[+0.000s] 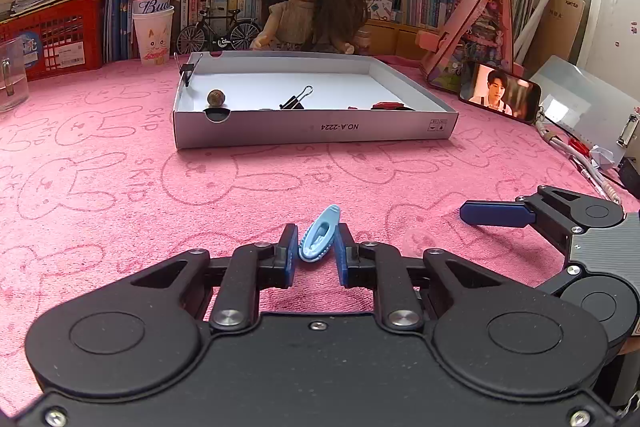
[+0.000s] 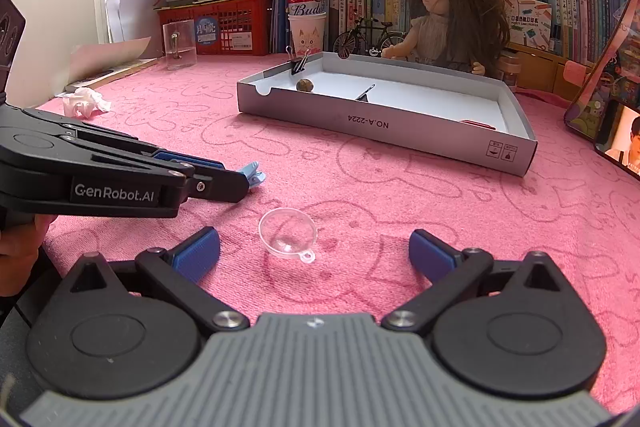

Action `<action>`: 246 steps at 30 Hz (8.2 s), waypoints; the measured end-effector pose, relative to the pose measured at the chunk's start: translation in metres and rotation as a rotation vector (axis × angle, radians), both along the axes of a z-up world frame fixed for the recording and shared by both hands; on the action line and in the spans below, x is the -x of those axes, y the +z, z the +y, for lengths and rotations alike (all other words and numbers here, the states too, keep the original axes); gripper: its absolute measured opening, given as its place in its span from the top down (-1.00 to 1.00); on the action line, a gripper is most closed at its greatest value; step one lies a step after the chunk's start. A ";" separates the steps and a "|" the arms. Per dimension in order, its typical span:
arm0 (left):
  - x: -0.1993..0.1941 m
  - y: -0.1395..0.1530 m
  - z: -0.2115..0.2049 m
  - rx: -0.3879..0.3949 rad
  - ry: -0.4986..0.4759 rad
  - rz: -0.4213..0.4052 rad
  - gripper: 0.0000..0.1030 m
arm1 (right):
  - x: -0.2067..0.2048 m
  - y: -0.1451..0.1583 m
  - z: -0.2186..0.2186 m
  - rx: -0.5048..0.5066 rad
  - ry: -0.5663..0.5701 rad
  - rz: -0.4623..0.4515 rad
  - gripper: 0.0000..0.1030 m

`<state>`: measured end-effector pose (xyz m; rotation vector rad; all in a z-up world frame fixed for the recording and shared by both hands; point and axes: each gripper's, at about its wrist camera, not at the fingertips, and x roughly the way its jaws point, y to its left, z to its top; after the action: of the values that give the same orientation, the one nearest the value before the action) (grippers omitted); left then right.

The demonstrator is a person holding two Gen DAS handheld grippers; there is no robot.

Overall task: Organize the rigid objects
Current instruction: 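Close the left tool on a blue plastic clip while the right tool grasps a clear plastic lid, then carry the blue clip and clear lid into the tray and open both tools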

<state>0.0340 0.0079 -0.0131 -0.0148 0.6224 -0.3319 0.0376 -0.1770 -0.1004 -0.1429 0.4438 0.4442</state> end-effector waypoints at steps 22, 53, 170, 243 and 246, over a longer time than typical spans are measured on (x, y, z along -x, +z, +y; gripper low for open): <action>0.002 0.000 0.000 -0.006 0.002 -0.003 0.64 | 0.021 0.002 0.000 -0.027 0.043 -0.038 -0.02; -0.002 -0.002 -0.010 -0.053 -0.012 -0.045 0.69 | 0.019 0.007 -0.009 -0.080 -0.025 -0.069 0.37; -0.198 0.027 -0.021 0.035 0.205 -0.032 0.69 | -0.148 0.057 -0.027 -0.175 -0.318 -0.091 0.37; -0.223 0.005 -0.027 -0.038 0.235 0.029 0.54 | -0.192 0.041 -0.014 -0.126 -0.339 0.061 0.29; -0.222 0.006 -0.028 -0.041 0.235 0.029 0.52 | -0.191 0.041 -0.015 -0.128 -0.339 0.060 0.29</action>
<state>0.2560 -0.0198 -0.0073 -0.0536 0.6490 -0.0916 0.2285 -0.1918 -0.0591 0.0697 0.4865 0.1431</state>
